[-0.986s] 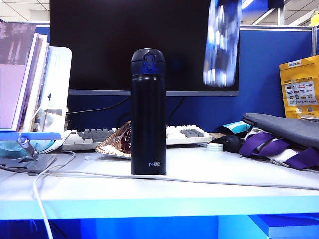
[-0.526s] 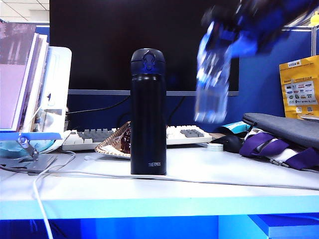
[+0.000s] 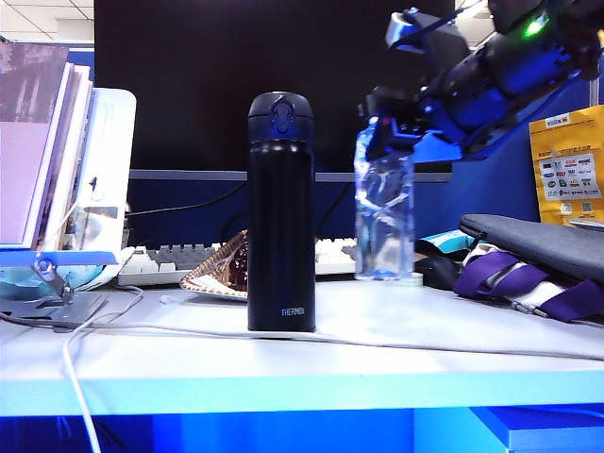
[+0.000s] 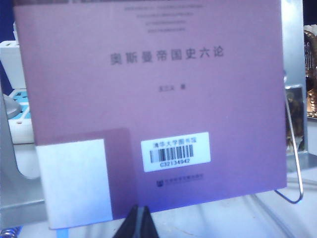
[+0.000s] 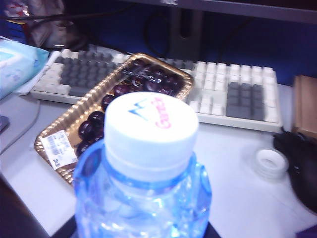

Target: Pick up the mineral water bottle and place it vertically to the right of the black thermos cup.

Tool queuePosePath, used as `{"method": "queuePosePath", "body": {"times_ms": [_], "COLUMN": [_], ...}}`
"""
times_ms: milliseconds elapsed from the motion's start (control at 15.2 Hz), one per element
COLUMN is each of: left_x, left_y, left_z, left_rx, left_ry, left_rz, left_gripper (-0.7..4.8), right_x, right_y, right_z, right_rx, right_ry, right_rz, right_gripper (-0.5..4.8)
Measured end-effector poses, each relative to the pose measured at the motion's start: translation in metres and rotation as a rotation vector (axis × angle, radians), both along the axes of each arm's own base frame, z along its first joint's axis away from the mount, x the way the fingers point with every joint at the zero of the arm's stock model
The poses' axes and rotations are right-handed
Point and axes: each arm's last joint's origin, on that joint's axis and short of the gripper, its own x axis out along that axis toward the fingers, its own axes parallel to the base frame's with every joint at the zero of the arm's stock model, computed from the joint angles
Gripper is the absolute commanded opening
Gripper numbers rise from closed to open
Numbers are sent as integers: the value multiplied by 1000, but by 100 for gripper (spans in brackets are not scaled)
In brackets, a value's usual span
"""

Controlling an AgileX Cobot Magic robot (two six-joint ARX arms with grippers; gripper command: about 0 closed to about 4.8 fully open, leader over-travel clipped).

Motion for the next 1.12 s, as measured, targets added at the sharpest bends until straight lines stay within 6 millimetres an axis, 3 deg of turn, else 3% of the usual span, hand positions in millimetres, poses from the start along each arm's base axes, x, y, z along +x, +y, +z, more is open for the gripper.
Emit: {"method": "queuePosePath", "body": {"times_ms": [329, 789, 1118], "left_x": [0, 0, 0], "left_y": [0, 0, 0], "left_z": [0, 0, 0], "left_rx": [0, 0, 0], "left_ry": [0, 0, 0], "left_rz": [0, 0, 0], "left_gripper": [-5, -5, -5], "right_x": [-6, -18, -21], "right_y": [28, 21, 20], "right_z": [-18, -41, -43], "right_rx": [-30, -16, -7], "right_ry": [40, -5, -22], "right_rz": [93, 70, 71], "right_gripper": [264, 264, 264]}}
